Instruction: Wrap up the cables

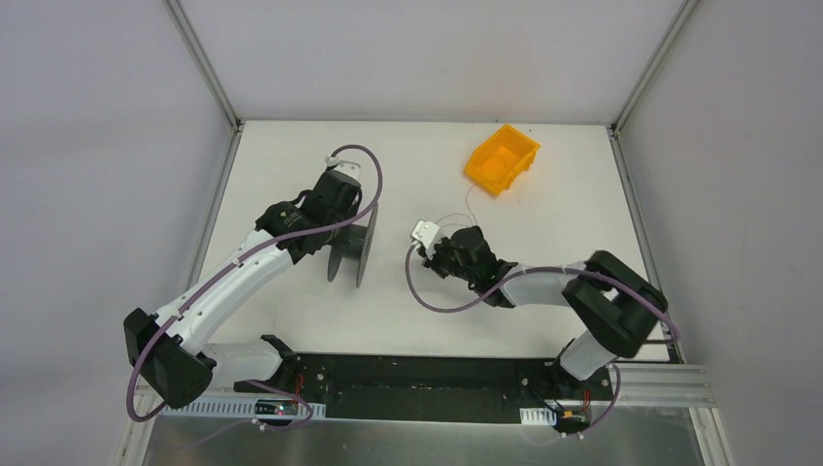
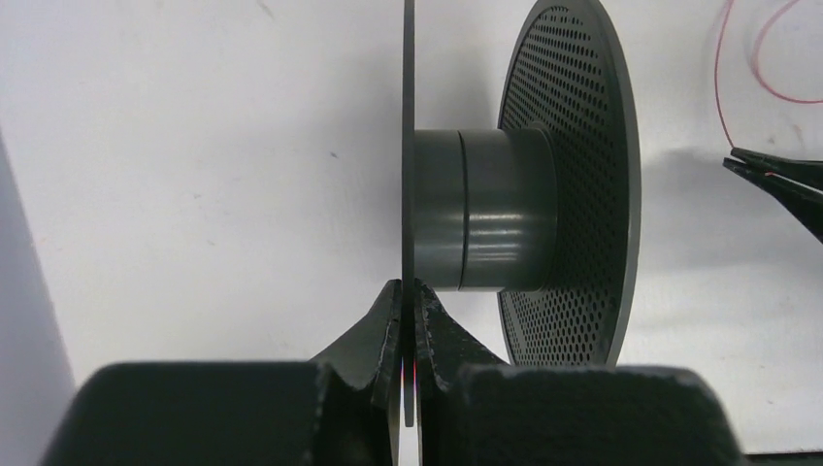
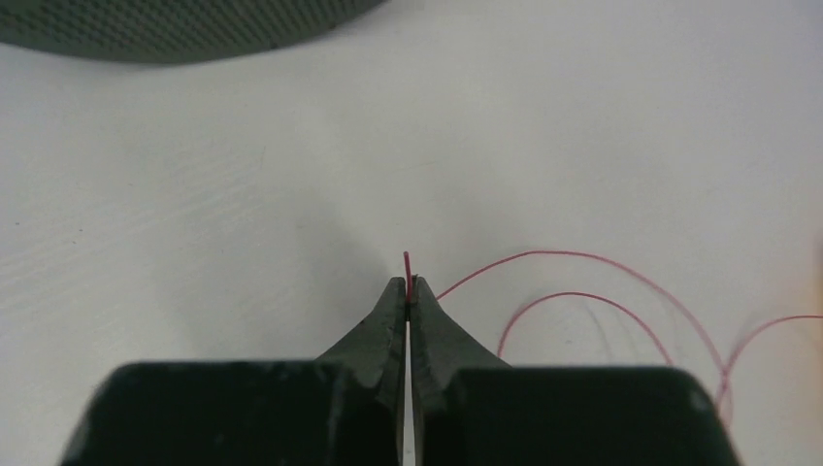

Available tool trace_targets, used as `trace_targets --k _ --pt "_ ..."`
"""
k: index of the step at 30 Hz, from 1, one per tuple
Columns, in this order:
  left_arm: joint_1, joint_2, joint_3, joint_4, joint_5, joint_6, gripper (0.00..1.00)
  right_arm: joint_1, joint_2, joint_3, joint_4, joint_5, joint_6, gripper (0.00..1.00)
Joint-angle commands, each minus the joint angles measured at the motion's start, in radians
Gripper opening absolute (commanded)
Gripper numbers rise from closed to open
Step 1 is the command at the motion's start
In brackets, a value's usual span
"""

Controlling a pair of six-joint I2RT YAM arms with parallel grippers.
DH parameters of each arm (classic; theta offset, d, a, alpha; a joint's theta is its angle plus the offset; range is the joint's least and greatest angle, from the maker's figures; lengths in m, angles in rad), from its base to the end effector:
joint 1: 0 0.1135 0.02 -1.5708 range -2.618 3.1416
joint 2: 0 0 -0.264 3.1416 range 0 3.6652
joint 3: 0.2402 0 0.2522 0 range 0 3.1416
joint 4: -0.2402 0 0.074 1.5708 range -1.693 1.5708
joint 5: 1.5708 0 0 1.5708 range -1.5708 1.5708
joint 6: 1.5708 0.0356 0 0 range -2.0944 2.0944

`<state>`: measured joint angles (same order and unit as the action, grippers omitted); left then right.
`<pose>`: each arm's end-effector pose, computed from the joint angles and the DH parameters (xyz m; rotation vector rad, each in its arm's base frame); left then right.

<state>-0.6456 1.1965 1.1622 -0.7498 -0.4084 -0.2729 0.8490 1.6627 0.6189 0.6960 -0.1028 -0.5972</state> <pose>0.2049 -0.1366 0.3355 0.2286 2.2644 0.0038 0.2101 0.2442 0.1575 -1.3255 1.3970 0.2677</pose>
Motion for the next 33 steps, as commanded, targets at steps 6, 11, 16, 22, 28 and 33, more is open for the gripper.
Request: trace_targets --k 6,11,16,22,28,33 --pt "-0.031 0.020 0.011 0.116 0.348 0.087 0.07 0.005 -0.516 0.088 -0.410 0.097 -0.162 0.00" --pt "-0.046 0.049 0.046 0.127 0.356 0.111 0.10 0.004 -0.702 0.268 -0.654 0.200 -0.249 0.00" --pt "-0.048 0.062 0.070 0.130 0.390 0.126 0.12 0.003 -0.818 0.436 -0.716 0.349 -0.407 0.00" --pt "-0.048 0.061 0.073 0.138 0.445 0.119 0.14 0.003 -0.923 0.627 -0.670 0.331 -0.494 0.00" --pt "-0.047 0.064 0.068 0.168 0.542 0.122 0.17 0.003 -0.991 0.738 -0.668 0.181 -0.540 0.00" --pt "-0.048 0.087 0.085 0.170 0.566 0.119 0.18 0.003 -0.993 0.773 -0.677 0.132 -0.552 0.00"
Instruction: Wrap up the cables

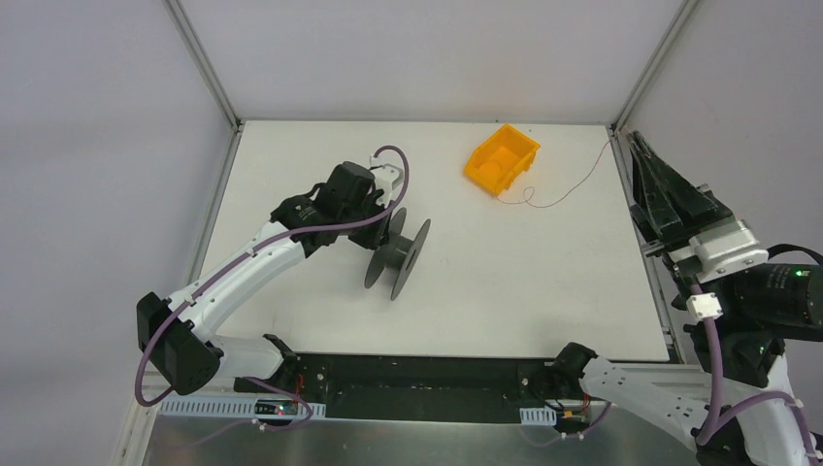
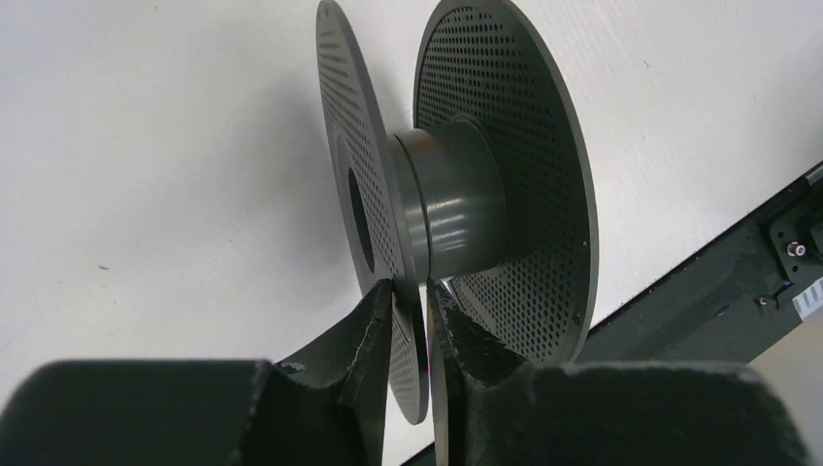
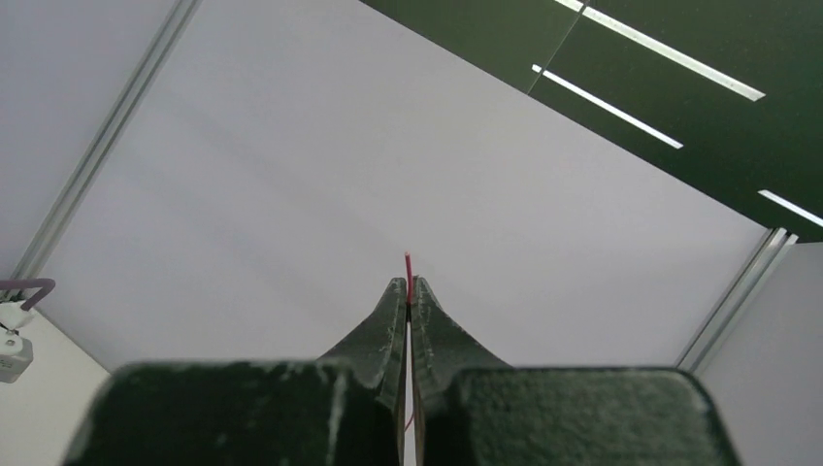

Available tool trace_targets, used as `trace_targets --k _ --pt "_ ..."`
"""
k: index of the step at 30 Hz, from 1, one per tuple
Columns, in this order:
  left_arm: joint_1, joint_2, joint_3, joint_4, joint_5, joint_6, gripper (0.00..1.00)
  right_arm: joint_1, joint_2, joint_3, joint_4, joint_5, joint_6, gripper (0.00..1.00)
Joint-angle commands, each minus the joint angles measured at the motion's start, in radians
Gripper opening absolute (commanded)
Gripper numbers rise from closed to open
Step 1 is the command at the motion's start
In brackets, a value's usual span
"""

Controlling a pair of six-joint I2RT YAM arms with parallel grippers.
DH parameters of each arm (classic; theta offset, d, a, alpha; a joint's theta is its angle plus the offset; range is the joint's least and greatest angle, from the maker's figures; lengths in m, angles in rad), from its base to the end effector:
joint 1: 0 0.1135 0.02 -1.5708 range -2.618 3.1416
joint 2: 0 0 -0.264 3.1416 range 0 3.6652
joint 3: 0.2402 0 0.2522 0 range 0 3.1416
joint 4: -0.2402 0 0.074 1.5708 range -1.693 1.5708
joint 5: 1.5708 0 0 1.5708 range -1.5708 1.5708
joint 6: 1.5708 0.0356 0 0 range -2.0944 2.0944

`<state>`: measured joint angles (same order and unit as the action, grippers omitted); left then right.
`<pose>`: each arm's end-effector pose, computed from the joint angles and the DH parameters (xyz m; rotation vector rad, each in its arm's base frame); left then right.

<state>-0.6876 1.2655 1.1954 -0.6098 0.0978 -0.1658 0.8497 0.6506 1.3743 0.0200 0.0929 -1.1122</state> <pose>0.2098 -0.1768 0.3392 0.6477 2.2166 -0.5591 0.0251 0.0236 0.5547 -0.6404 0.5344 -0.2856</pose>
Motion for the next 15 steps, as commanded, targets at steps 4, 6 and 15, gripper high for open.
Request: trace_targets --k 4,6,15 --pt "-0.006 0.014 0.042 0.030 0.054 0.017 0.18 0.002 0.050 0.026 -0.096 -0.079 -0.016 0.00" --pt "-0.006 0.005 0.038 0.031 0.047 0.022 0.20 0.003 0.083 0.029 -0.219 -0.082 -0.008 0.00" --pt "-0.006 -0.041 0.031 0.031 0.002 0.035 0.36 0.003 0.184 -0.183 -0.342 -0.256 0.076 0.00"
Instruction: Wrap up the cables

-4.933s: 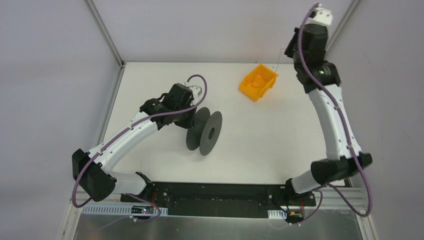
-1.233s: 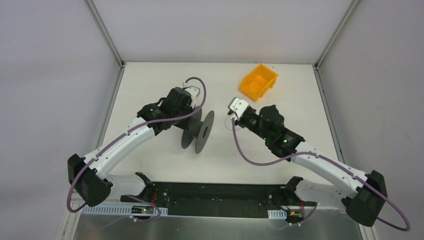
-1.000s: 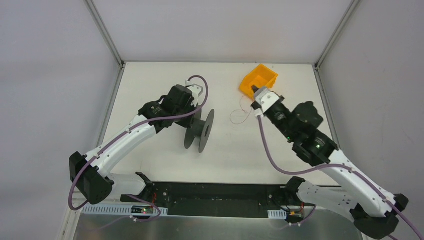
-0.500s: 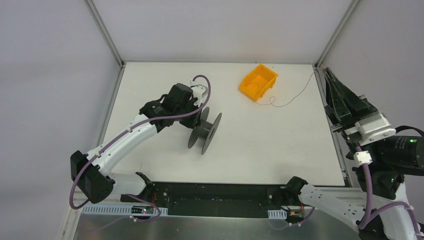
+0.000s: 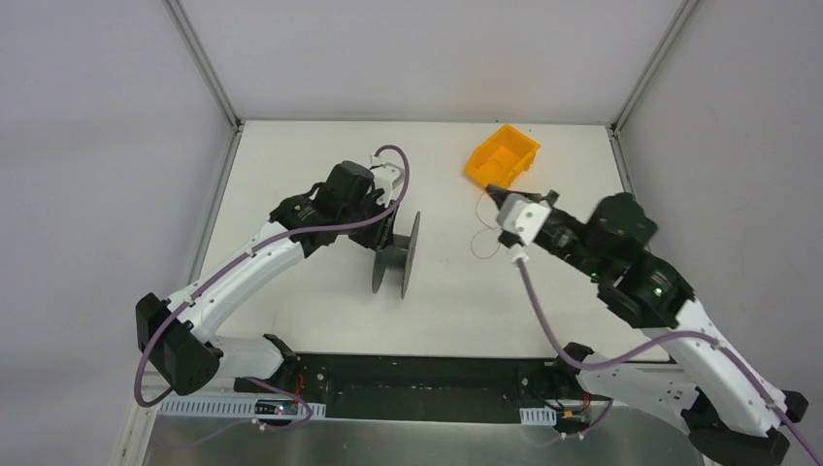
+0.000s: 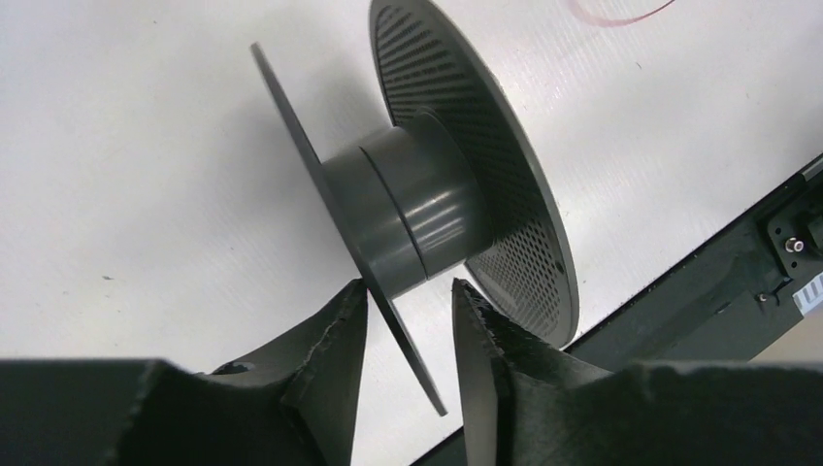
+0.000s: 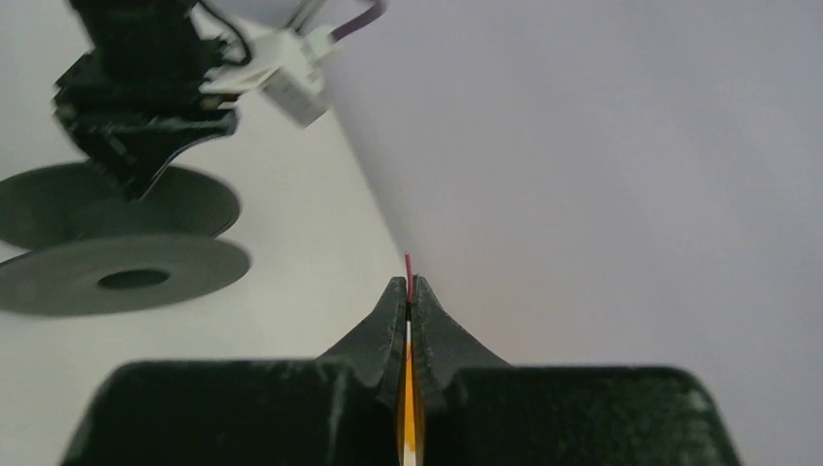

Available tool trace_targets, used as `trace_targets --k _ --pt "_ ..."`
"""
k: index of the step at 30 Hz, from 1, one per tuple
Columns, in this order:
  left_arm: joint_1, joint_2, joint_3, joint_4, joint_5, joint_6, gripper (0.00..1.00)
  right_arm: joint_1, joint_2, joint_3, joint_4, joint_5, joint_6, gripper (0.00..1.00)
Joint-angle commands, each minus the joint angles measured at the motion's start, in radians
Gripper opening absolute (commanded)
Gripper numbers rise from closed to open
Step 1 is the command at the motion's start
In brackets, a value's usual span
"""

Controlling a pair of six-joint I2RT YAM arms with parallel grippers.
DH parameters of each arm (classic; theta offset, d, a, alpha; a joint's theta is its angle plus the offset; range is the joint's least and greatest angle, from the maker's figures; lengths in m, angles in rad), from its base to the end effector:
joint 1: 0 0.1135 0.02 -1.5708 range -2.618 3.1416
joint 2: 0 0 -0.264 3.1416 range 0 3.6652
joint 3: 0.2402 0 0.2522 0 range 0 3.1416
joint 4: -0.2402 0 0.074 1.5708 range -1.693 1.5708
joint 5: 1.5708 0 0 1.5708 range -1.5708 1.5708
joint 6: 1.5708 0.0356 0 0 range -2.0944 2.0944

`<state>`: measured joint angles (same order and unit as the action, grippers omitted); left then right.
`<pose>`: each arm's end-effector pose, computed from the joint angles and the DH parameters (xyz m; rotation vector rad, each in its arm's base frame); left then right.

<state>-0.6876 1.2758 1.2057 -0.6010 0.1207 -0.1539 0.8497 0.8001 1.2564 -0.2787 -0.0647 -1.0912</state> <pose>0.2117 -0.1794 0.3408 0.6718 2.2026 -0.5809 0.0890 0.1047 0.4840 -1.1809 0.7432 -0.1560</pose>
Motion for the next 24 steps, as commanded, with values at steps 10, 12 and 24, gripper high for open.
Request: trace_targets --k 10,12,24 --pt "-0.006 -0.062 0.008 0.021 -0.042 0.038 0.39 0.000 0.073 -0.197 0.030 -0.162 0.144 0.00" --pt "-0.006 -0.055 0.004 0.020 -0.051 0.034 0.39 0.001 0.062 -0.226 0.057 -0.158 0.161 0.00" --pt "-0.006 -0.059 0.013 0.012 -0.087 -0.006 0.43 0.001 0.019 -0.330 0.113 -0.197 0.231 0.00"
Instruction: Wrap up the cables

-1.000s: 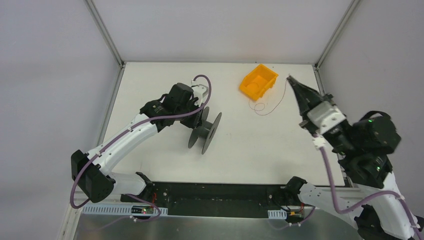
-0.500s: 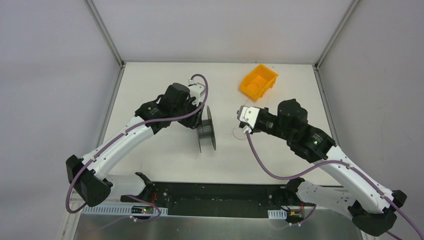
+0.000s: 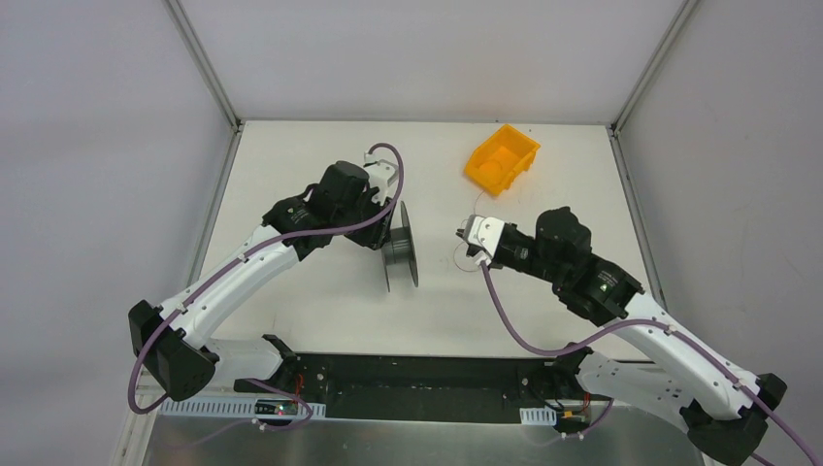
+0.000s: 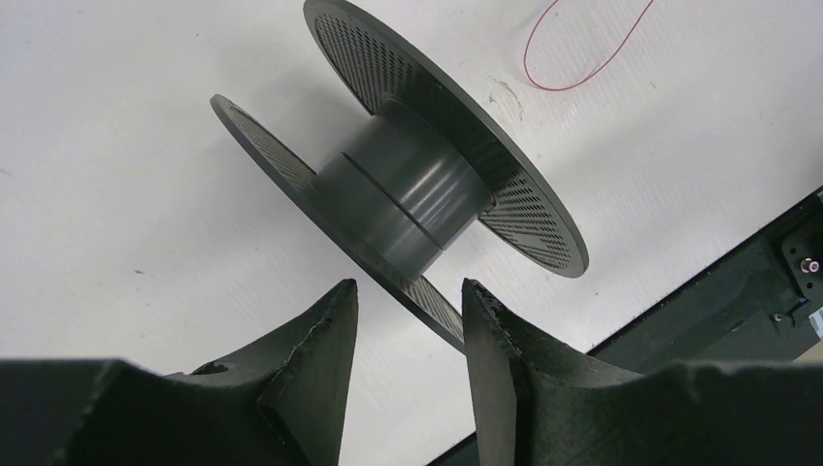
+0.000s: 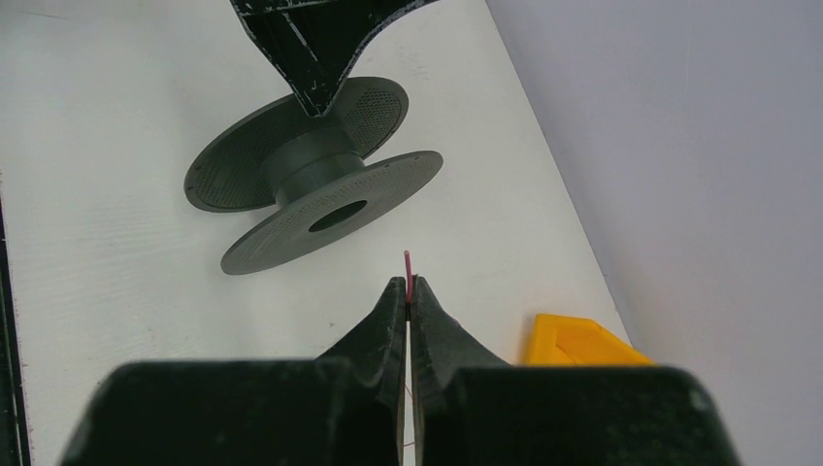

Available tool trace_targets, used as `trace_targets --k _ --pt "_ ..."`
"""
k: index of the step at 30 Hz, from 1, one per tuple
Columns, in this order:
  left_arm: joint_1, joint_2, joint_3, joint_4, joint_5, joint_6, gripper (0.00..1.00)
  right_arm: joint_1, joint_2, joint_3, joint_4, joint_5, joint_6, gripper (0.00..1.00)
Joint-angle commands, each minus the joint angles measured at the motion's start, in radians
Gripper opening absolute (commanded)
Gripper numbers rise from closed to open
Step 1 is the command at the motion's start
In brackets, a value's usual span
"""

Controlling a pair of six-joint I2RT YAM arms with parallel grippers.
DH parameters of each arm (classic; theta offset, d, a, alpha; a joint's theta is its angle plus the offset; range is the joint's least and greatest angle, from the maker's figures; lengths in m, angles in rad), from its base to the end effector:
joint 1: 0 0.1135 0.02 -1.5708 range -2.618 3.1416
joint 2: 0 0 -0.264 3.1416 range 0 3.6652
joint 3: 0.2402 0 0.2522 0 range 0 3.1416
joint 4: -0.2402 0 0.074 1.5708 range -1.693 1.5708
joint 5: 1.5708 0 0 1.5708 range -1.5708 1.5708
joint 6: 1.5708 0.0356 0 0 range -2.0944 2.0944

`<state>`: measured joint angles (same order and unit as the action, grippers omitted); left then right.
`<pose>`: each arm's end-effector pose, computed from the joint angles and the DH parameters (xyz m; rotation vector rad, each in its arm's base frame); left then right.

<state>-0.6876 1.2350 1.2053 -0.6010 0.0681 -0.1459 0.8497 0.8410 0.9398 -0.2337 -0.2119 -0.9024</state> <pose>0.2056 -0.1720 0.3509 0.6402 2.1598 -0.5334 0.1196 0.1474 0.3795 -1.4049 0.9655 0.1414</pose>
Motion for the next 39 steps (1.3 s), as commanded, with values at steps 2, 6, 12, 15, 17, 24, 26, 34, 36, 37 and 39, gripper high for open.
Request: trace_targets --k 2,6,12,15,17,24,26,34,36,37,39 --pt "-0.006 -0.025 0.020 0.012 -0.033 -0.008 0.43 0.001 -0.015 -0.026 0.071 -0.068 0.058 0.00" --pt "-0.006 -0.050 0.041 0.011 -0.013 0.017 0.42 0.002 0.007 -0.056 0.108 -0.108 0.101 0.00" --pt "-0.006 -0.146 0.051 0.090 0.244 0.016 0.41 0.002 0.033 -0.093 0.175 -0.166 0.177 0.00" --pt "-0.006 -0.171 0.053 0.160 0.399 0.002 0.41 0.003 0.051 -0.087 0.187 -0.204 0.227 0.00" --pt "-0.006 -0.167 0.060 0.188 0.472 -0.004 0.42 0.002 0.062 -0.077 0.195 -0.226 0.279 0.00" --pt "-0.023 -0.160 0.003 0.312 0.653 0.041 0.44 0.003 0.098 -0.041 0.200 -0.293 0.419 0.00" --pt "-0.034 -0.166 -0.025 0.366 0.668 0.053 0.44 0.002 0.106 -0.040 0.208 -0.302 0.441 0.00" --pt "-0.069 -0.124 -0.030 0.406 0.654 0.064 0.45 0.003 0.126 -0.029 0.223 -0.308 0.497 0.00" --pt "-0.074 -0.114 -0.029 0.406 0.627 0.066 0.46 0.003 0.131 -0.030 0.223 -0.308 0.502 0.00" --pt "-0.077 -0.107 -0.029 0.406 0.619 0.065 0.46 0.003 0.133 -0.030 0.223 -0.307 0.503 0.00" --pt "-0.082 -0.094 -0.026 0.406 0.603 0.066 0.45 0.002 0.135 -0.032 0.228 -0.305 0.509 0.00"
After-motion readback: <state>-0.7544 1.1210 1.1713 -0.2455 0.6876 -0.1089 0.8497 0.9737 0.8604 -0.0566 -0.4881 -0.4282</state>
